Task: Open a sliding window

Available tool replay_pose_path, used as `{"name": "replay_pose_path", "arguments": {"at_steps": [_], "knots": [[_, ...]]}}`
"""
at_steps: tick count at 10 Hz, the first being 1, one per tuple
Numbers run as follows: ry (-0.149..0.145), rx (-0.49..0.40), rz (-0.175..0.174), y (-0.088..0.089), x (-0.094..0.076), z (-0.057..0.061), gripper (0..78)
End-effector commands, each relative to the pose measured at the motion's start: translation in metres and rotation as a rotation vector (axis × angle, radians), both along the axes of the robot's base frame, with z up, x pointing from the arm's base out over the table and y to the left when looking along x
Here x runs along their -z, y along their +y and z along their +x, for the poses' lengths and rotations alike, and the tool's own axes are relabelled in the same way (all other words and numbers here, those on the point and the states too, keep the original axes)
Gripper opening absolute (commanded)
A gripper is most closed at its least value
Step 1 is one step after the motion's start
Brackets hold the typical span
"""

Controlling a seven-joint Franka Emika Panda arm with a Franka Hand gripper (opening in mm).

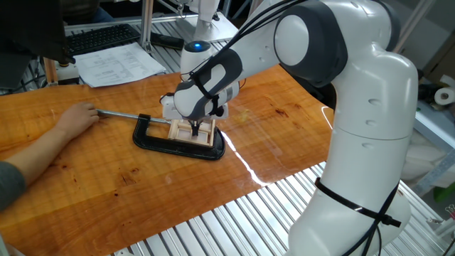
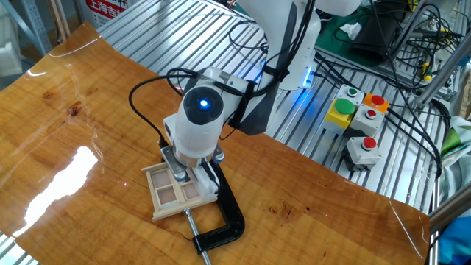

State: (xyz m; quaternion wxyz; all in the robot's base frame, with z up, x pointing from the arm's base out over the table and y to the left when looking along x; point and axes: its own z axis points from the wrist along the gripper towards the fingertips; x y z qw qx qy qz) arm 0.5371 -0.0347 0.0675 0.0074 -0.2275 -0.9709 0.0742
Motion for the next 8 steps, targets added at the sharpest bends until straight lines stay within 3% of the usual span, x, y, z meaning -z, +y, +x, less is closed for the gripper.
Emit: {"name": "replay_pose_path", "arguments": {"at_steps": [1, 8], "knots": [[-0.004, 0.007, -0.001, 0.0030, -0.0022, 0.0010, 0.0], [0.012, -0.016, -0.016, 0.0040, -0.0052, 0.0019, 0.0]]}}
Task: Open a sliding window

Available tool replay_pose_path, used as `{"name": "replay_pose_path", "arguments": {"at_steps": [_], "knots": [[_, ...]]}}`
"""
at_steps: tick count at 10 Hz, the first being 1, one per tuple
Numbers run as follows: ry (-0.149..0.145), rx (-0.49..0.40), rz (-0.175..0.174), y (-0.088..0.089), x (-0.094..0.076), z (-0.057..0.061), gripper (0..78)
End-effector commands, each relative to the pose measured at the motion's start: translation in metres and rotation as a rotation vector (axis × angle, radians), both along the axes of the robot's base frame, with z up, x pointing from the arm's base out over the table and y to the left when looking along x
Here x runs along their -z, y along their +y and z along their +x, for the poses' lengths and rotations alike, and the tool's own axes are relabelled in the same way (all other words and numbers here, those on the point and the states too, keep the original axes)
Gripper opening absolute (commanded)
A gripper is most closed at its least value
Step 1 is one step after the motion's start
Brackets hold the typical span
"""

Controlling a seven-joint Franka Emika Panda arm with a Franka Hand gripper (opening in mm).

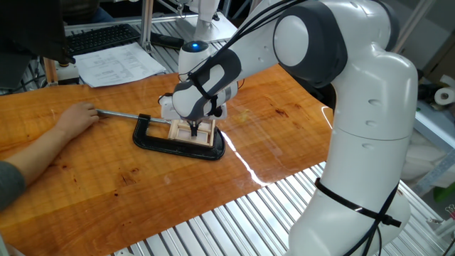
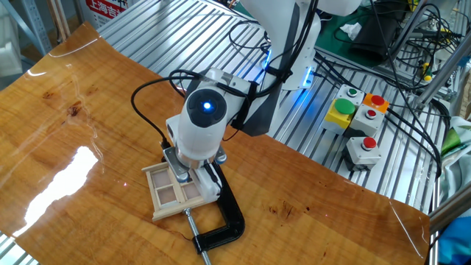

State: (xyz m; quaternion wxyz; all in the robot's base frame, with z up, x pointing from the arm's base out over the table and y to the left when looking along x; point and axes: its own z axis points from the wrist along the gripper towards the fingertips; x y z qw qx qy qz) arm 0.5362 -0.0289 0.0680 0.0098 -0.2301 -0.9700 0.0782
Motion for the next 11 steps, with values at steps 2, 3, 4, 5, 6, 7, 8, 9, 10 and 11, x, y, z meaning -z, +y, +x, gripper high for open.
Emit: {"name": "replay_pose_path", "arguments": {"at_steps": [2, 3, 4, 5, 6, 7, 8, 9, 10, 11], "knots": [[0.008, -0.016, -0.006, -0.0036, -0.0044, 0.0027, 0.0], [0.008, -0.016, -0.006, -0.0036, -0.0044, 0.0027, 0.0], [0.007, -0.009, -0.010, -0.0038, -0.0011, 0.0026, 0.0], [0.007, -0.007, -0.010, -0.0039, 0.0008, 0.0026, 0.0], [0.010, -0.003, -0.010, -0.0039, 0.0013, 0.0026, 0.0], [0.014, 0.002, -0.011, -0.0039, 0.0012, 0.0029, 0.0], [0.014, 0.003, -0.011, -0.0039, 0.0012, 0.0029, 0.0], [0.017, 0.008, -0.009, -0.0038, 0.0012, 0.0033, 0.0], [0.018, 0.010, -0.008, -0.0033, 0.0009, 0.0041, 0.0], [0.017, 0.011, -0.008, -0.0030, 0.0008, 0.0047, 0.0]]}}
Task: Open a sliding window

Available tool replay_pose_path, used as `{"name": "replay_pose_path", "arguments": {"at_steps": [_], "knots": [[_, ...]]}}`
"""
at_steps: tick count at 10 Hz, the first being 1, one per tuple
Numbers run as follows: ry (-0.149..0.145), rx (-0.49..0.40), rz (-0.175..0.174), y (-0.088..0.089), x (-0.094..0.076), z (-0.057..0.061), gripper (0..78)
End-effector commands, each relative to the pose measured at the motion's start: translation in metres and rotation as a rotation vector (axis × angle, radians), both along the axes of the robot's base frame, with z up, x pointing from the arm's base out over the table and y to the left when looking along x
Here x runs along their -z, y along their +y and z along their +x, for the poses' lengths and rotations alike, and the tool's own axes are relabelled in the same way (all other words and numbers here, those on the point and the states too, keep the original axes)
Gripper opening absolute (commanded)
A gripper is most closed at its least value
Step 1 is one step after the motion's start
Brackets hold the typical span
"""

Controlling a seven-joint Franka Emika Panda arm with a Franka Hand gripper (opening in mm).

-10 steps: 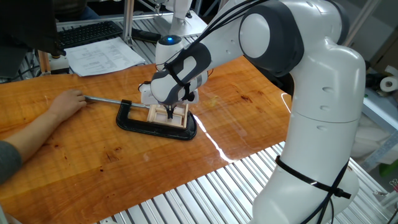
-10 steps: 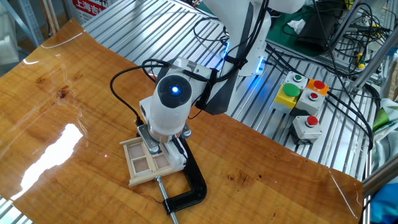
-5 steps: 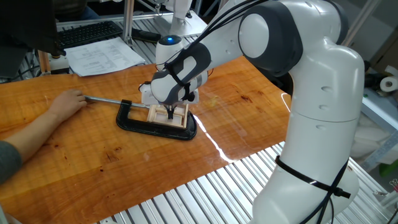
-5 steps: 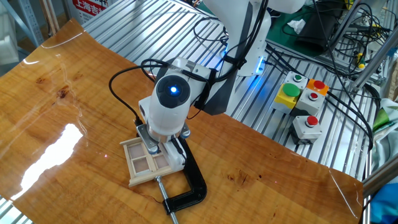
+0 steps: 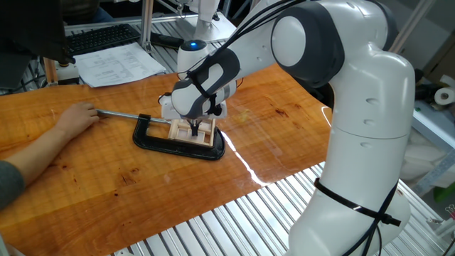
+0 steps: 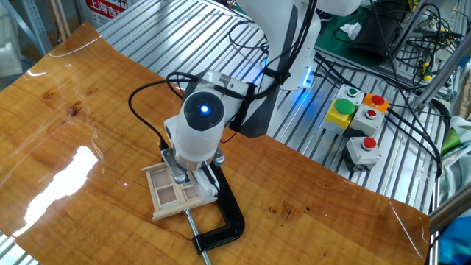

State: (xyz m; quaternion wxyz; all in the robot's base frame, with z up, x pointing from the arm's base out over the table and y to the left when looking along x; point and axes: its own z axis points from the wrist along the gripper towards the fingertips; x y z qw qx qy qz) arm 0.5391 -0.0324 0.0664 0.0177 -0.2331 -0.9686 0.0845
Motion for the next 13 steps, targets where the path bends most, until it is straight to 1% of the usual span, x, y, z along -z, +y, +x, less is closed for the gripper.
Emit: {"name": "replay_pose_path", "arguments": {"at_steps": [1, 4, 7, 9, 13], "knots": [[0.001, 0.011, 0.002, 0.0034, -0.0018, 0.0037, 0.0], [0.003, 0.022, 0.003, 0.0078, -0.0036, 0.0065, 0.0], [0.003, 0.024, 0.002, 0.0089, -0.0037, 0.0068, 0.0], [0.007, 0.017, -0.009, 0.0089, -0.0035, 0.0067, 0.0], [0.003, 0.034, -0.016, 0.0090, -0.0018, 0.0066, 0.0]]}}
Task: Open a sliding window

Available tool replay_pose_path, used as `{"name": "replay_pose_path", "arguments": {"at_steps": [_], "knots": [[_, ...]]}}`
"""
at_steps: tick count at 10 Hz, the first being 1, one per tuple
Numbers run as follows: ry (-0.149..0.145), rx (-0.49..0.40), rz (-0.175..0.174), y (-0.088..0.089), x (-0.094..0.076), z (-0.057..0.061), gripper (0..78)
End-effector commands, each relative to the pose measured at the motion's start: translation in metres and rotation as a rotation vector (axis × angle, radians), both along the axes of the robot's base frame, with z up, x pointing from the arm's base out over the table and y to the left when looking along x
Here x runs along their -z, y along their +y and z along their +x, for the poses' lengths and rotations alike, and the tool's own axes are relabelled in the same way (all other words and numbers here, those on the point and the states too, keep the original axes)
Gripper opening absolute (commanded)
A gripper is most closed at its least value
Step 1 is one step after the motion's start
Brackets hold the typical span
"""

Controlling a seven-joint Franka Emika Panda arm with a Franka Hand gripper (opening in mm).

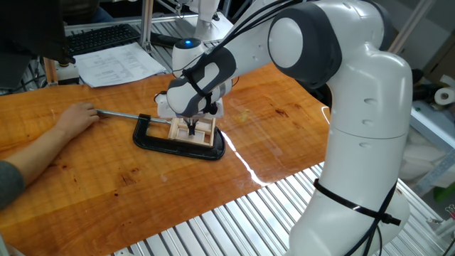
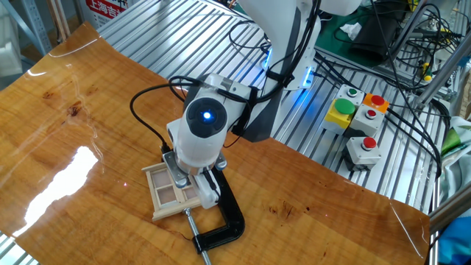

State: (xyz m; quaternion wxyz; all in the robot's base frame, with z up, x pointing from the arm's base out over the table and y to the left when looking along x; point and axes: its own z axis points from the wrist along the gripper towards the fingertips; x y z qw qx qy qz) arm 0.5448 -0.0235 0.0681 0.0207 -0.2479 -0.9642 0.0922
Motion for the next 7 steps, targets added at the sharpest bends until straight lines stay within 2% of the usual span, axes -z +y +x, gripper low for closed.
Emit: {"name": "replay_pose_path", "arguments": {"at_steps": [1, 6, 7], "knots": [[-0.006, 0.010, -0.003, 0.001, 0.002, 0.001, 0.0], [-0.007, 0.026, -0.001, 0.008, 0.001, 0.001, 0.0], [-0.009, 0.040, -0.001, 0.014, 0.001, 0.002, 0.0]]}}
